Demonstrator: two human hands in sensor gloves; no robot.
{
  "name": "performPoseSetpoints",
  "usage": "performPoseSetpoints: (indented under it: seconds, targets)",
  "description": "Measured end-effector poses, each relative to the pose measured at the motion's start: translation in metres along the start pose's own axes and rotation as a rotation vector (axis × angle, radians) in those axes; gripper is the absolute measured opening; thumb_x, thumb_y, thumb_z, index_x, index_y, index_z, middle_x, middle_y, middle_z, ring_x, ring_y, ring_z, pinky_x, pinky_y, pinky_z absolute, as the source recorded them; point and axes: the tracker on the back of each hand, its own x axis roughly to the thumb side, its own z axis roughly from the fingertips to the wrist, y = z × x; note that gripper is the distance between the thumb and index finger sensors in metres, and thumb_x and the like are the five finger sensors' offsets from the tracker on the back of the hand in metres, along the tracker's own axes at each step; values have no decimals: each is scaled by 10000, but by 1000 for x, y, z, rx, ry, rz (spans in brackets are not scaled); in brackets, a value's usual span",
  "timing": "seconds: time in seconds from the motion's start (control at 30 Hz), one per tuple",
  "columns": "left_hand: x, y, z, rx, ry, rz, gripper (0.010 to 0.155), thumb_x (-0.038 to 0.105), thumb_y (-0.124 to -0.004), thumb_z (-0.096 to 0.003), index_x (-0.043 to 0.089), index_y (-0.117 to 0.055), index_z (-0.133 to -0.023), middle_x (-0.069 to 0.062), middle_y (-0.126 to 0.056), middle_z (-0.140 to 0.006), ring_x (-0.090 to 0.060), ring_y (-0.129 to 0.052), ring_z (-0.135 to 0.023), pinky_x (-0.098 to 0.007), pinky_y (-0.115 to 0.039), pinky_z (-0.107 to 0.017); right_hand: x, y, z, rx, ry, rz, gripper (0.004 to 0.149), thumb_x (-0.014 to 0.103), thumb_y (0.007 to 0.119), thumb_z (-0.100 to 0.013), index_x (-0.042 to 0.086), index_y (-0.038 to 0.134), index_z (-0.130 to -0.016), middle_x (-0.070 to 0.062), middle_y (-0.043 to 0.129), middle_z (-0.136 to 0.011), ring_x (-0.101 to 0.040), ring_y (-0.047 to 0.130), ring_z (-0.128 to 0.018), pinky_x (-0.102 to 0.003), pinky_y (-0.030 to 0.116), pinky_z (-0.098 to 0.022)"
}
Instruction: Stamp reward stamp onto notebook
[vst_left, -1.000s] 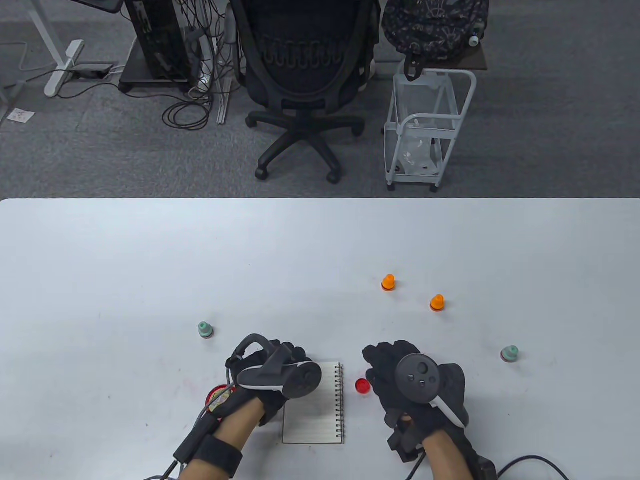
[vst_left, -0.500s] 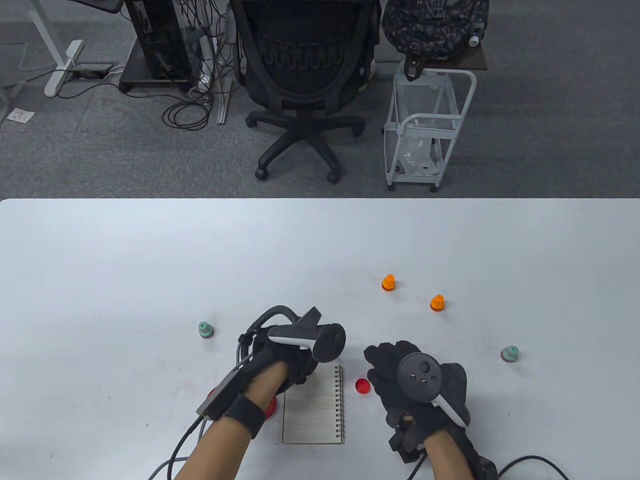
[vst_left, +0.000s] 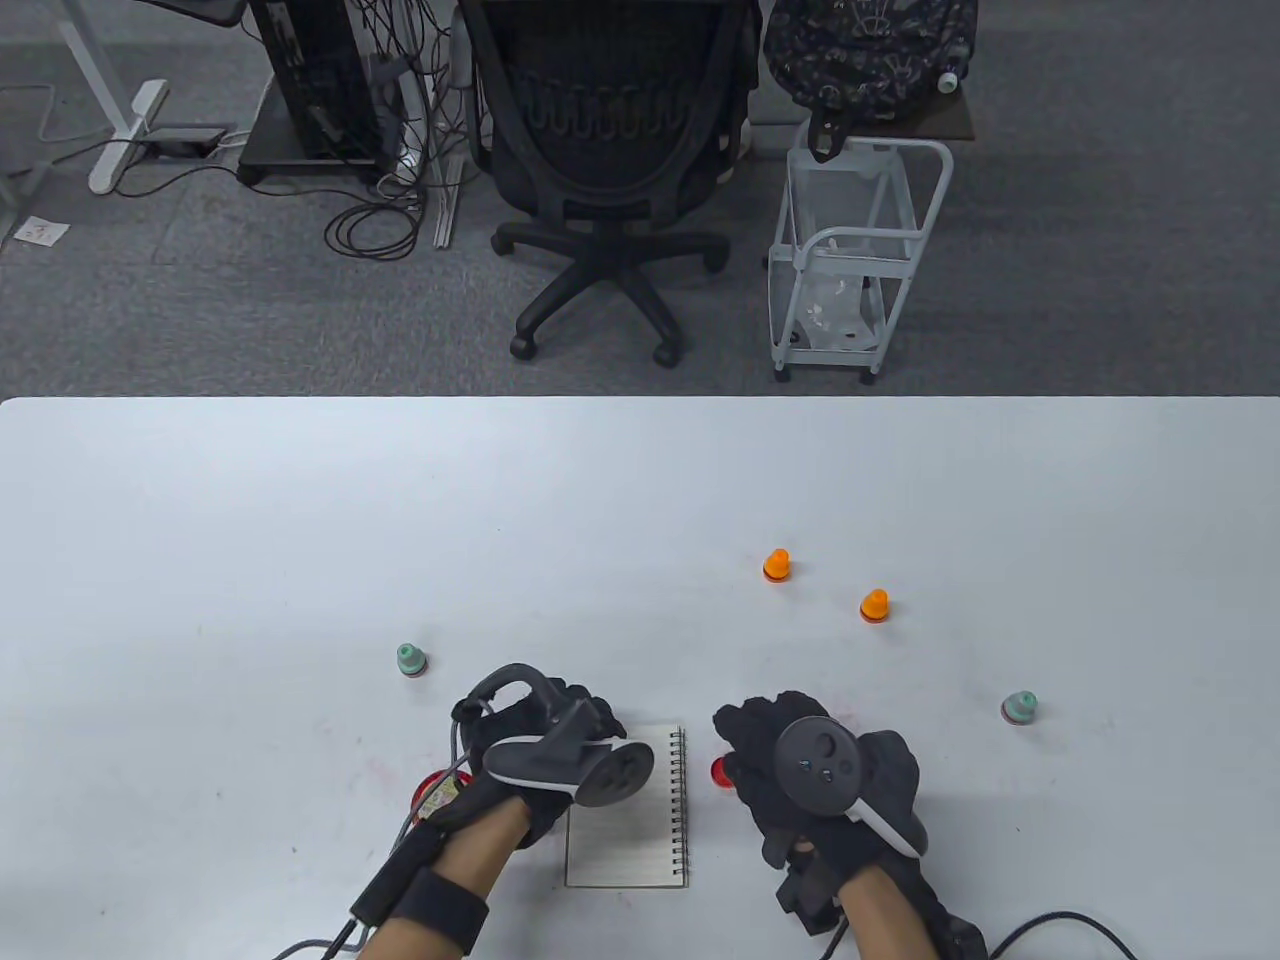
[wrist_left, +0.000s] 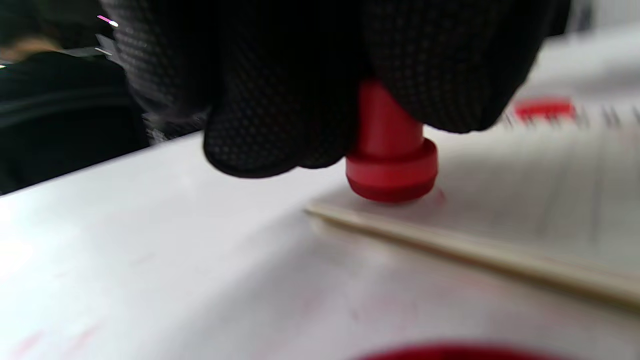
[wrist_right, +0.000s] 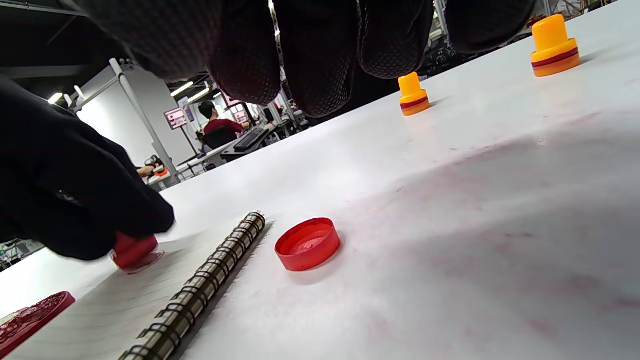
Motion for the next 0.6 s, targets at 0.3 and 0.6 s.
performPoseSetpoints:
  seconds: [0.3,0.6]
  targets:
    - [-52,33,105,350,264,344,449,329,-867,-456,176,-919,-874,-72,-991,-780,-292,-1018,-559,-481,-834,-503,0,12,-5,34,31,34,603,428,751,-416,295,613,-987,-79,623,-1058,-439,572,-976,-616,575,-669]
    - [-60,0,150,602,355,620,457,344,-859,-473,137,-917,-877,-88,-999,-743,-283,-1016,-508,-477,-837,-469,-1,52,-18,309,132,215,805,511,745,-388,243,354,-1039,-79,380,-1049,-411,378,-964,-567,450,-695]
